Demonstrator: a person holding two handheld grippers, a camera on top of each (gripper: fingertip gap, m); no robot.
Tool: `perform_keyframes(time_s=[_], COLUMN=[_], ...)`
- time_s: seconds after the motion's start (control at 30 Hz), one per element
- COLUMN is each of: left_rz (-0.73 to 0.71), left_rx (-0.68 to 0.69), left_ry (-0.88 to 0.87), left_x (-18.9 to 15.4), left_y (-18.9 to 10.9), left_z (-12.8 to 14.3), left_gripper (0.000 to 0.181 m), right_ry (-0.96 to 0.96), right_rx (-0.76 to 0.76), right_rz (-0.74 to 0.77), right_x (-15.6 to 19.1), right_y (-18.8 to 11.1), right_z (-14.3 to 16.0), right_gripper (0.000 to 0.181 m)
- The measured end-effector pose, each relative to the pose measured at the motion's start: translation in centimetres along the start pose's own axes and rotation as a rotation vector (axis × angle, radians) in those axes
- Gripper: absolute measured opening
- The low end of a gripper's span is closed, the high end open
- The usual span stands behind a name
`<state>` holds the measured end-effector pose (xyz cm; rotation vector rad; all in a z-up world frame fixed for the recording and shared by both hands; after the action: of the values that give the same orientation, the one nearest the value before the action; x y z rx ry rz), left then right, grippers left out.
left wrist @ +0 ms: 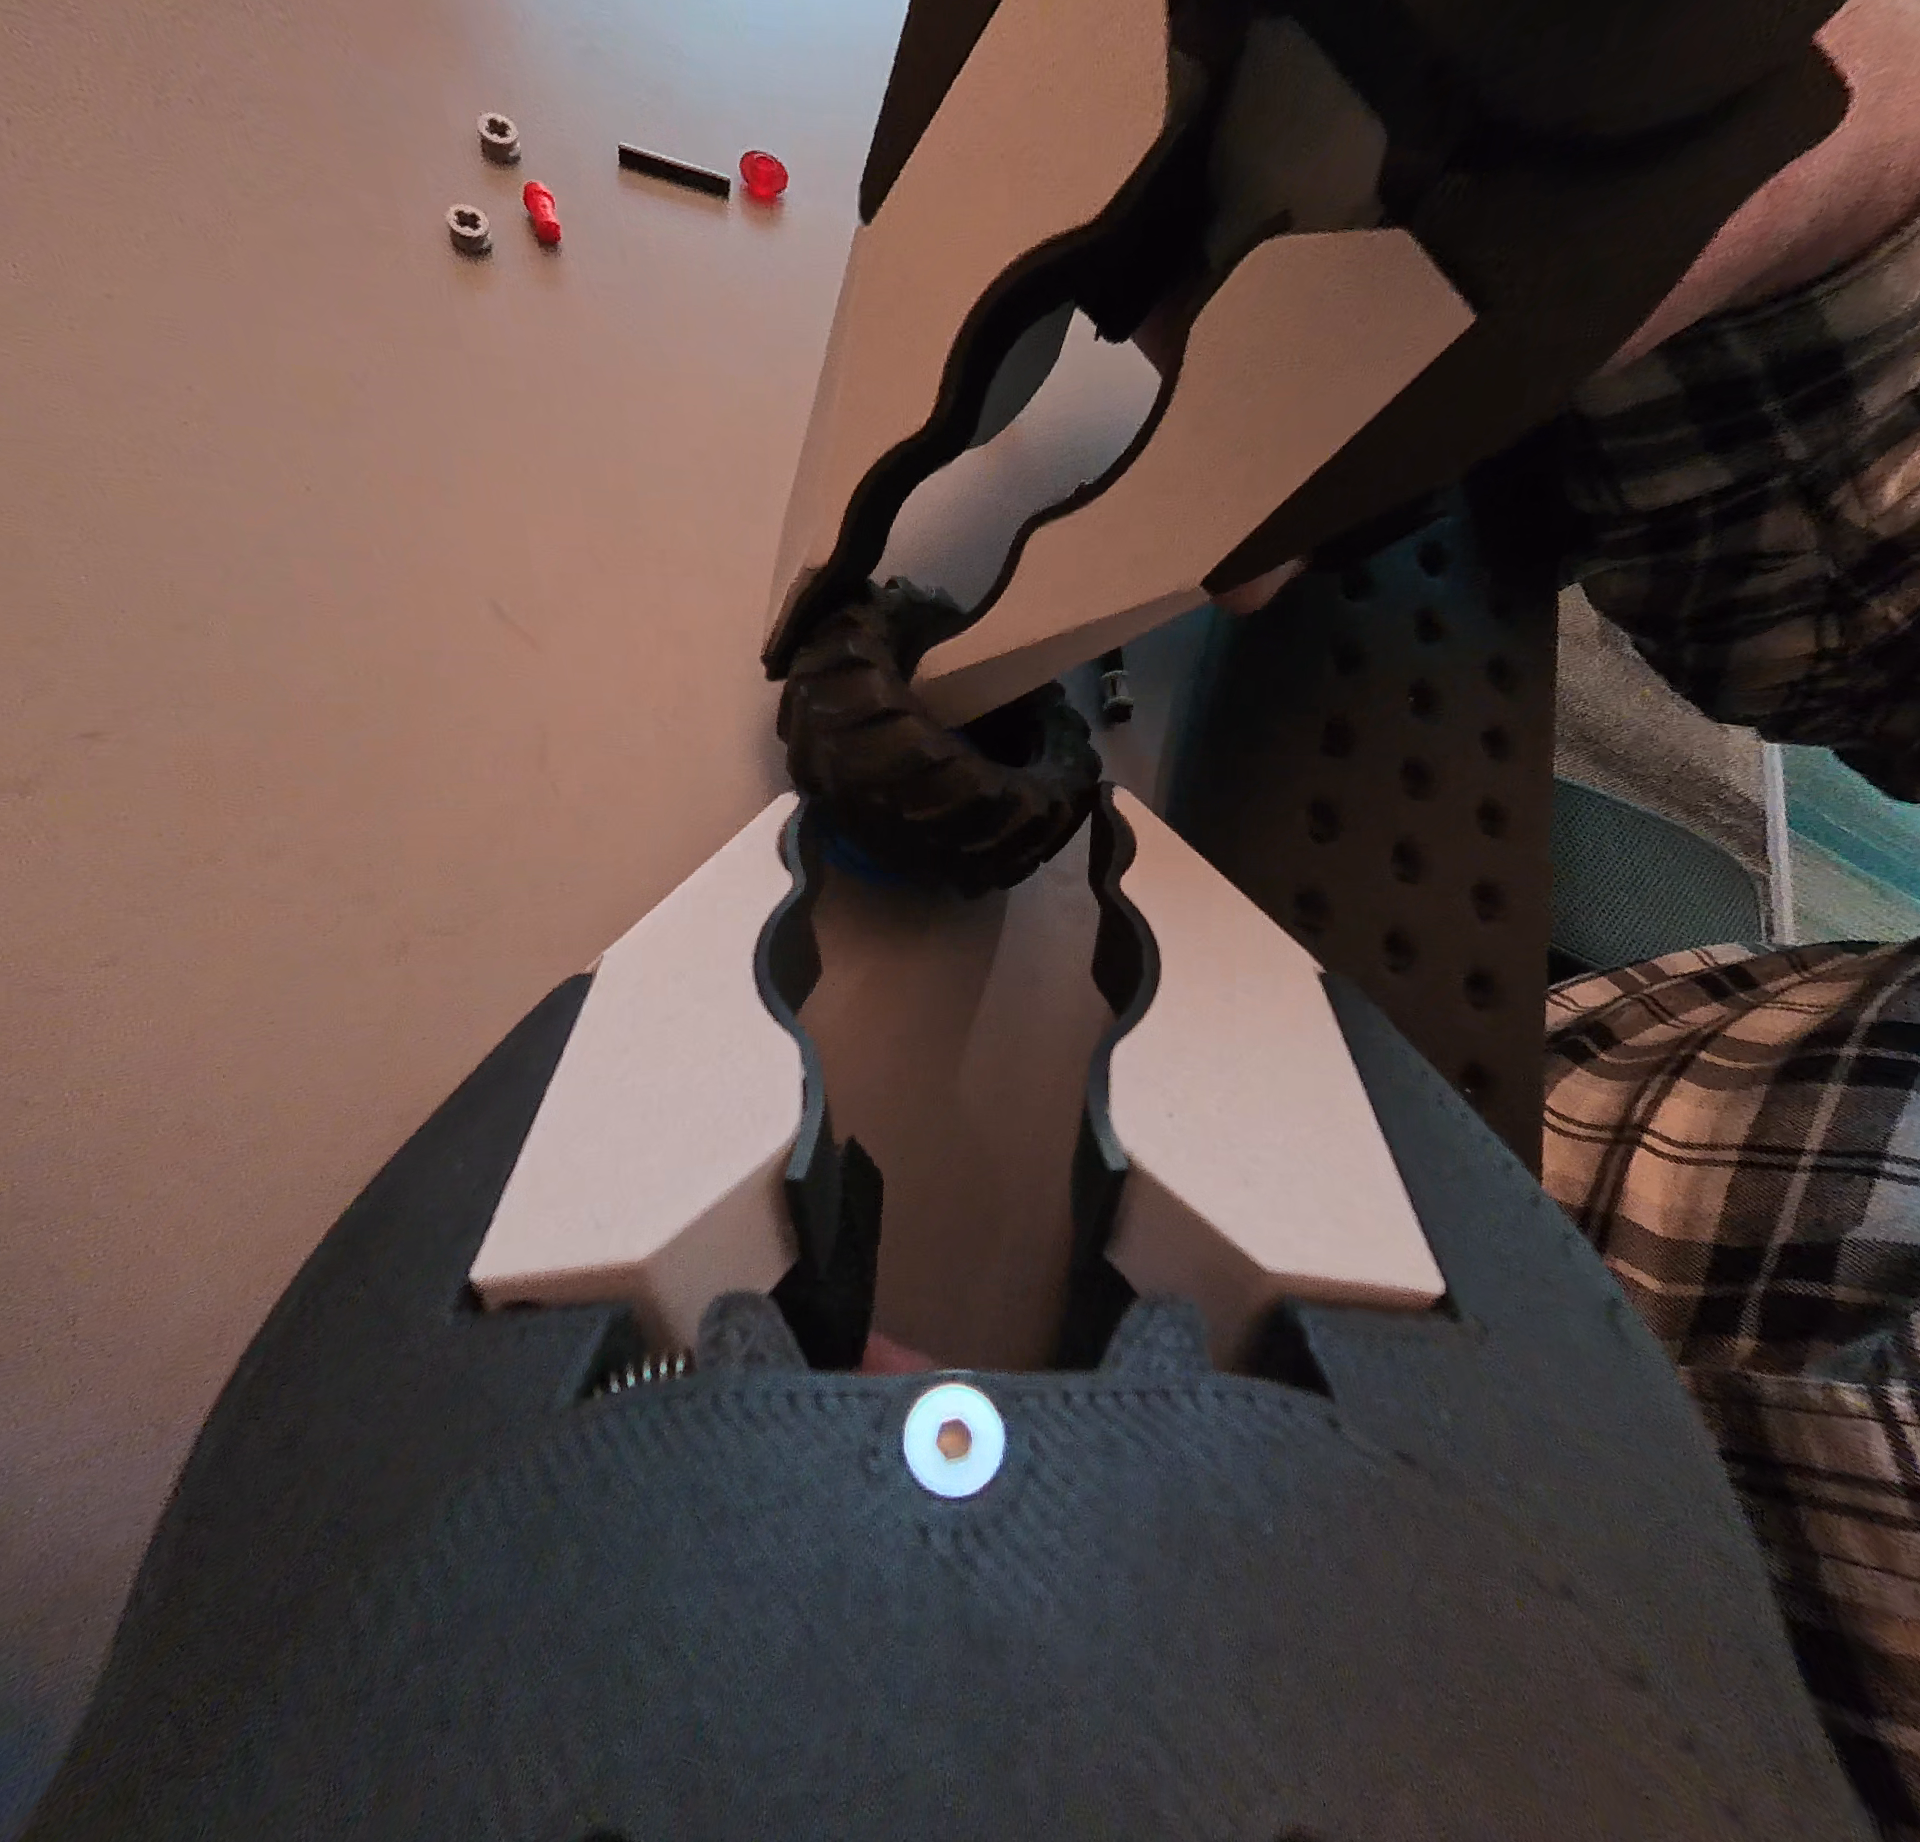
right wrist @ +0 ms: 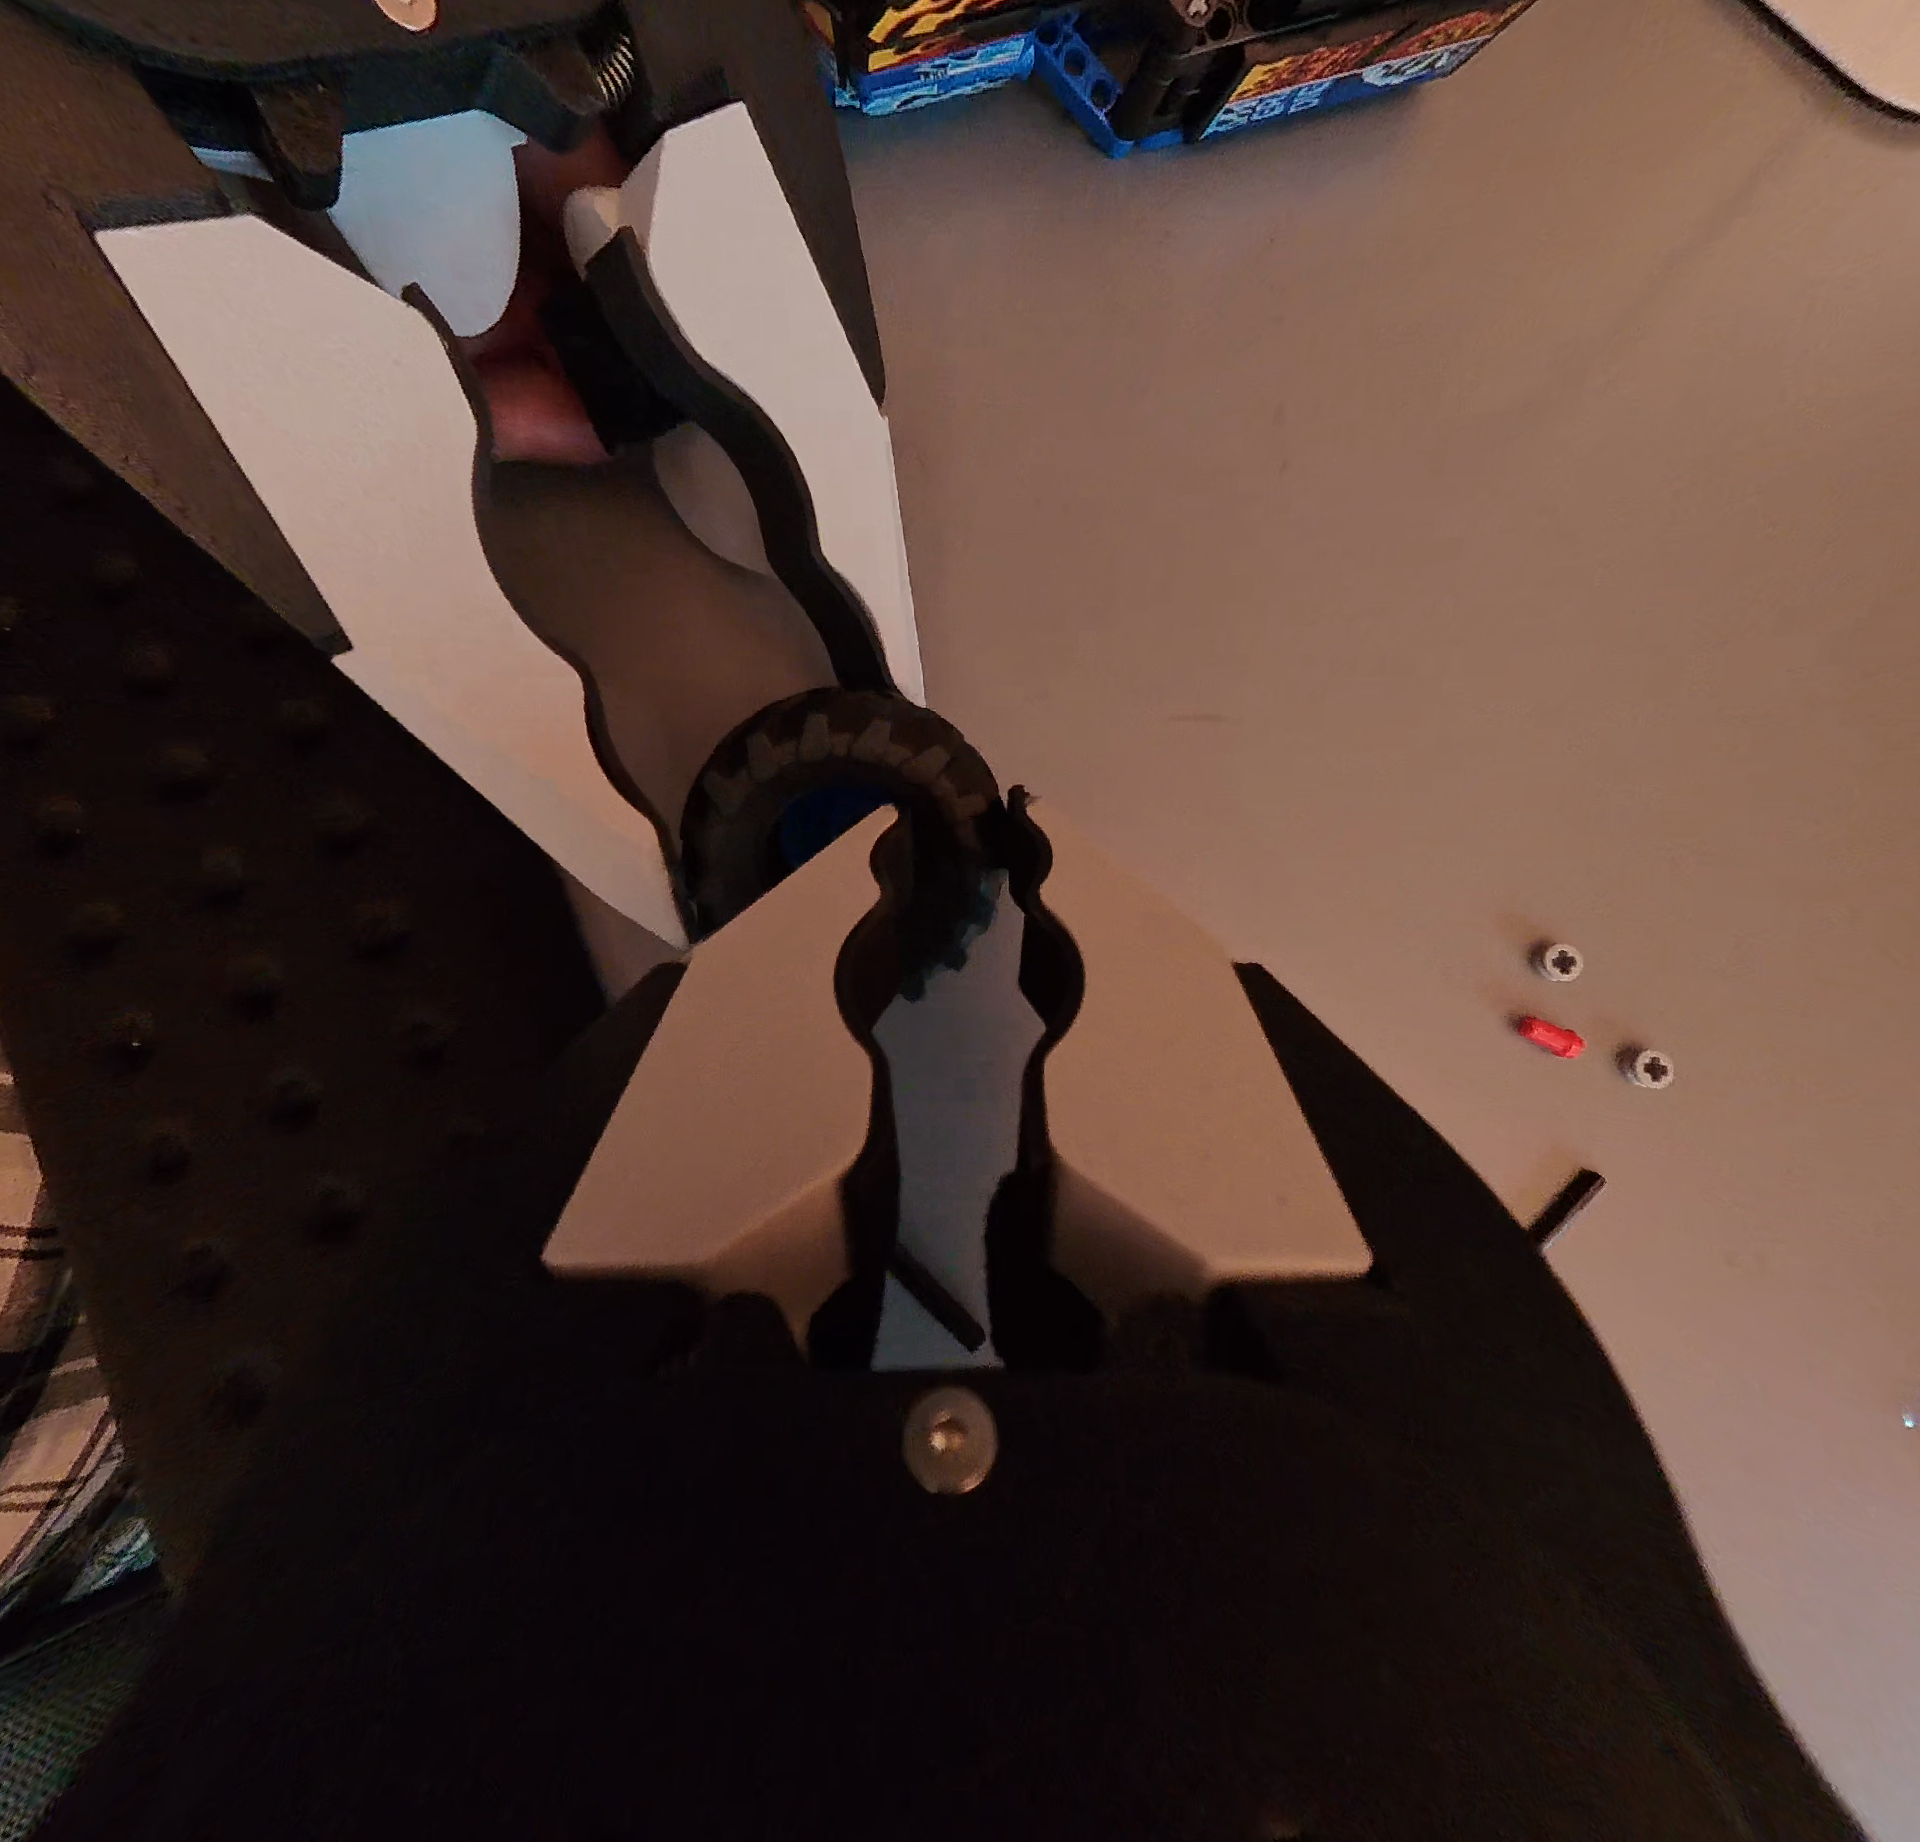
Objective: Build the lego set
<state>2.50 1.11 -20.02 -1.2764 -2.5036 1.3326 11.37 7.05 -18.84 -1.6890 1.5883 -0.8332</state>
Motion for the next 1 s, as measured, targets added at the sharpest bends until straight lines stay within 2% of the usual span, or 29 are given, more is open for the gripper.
perform_keyframes(time_s=[0.23, 0.43, 0.57, 0.7, 0.83, 1.0], left_rz=[-0.022, 0.015, -0.038, -0.037, -0.088, -0.096], left_rx=[0.016, 0.010, -0.003, -0.079, -0.046, -0.048], left_ry=[0.044, 0.028, 0.006, -0.066, -0.089, -0.079], left_x=[-0.1, 0.0, -0.3, -0.2, 0.1, 0.1], left_y=[0.2, 0.0, -0.7, -1.9, -1.6, -1.5], left_z=[0.1, 0.2, 0.2, -0.3, 0.1, 0.3], left_gripper=[0.049, 0.050, 0.060, 0.054, 0.038, 0.035], right_ry=[-0.018, -0.068, -0.046, -0.007, 0.011, 0.039], right_rx=[0.065, 0.159, 0.153, 0.154, 0.149, 0.094], right_rz=[-0.015, -0.038, 0.010, 0.055, 0.108, 0.050], right_x=[0.0, 0.0, 0.6, 1.1, 1.7, 1.5], right_y=[0.4, 0.4, 0.7, 0.7, 0.7, 0.6], right_z=[-0.4, -1.0, -1.1, -1.2, -1.3, -0.8], right_gripper=[0.015, 0.015, 0.015, 0.015, 0.015, 0.015])
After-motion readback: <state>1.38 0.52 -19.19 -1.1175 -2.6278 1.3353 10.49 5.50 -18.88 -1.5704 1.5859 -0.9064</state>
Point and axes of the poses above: each gripper's, where its closed fingertips meet, y out along the fingers, z out of its underside, x = y × z across the jaws, the point moved 8 cm from there along -y, back along the fingers, and after that the axes turned 6 degrees about x, right-handed, at the moved point
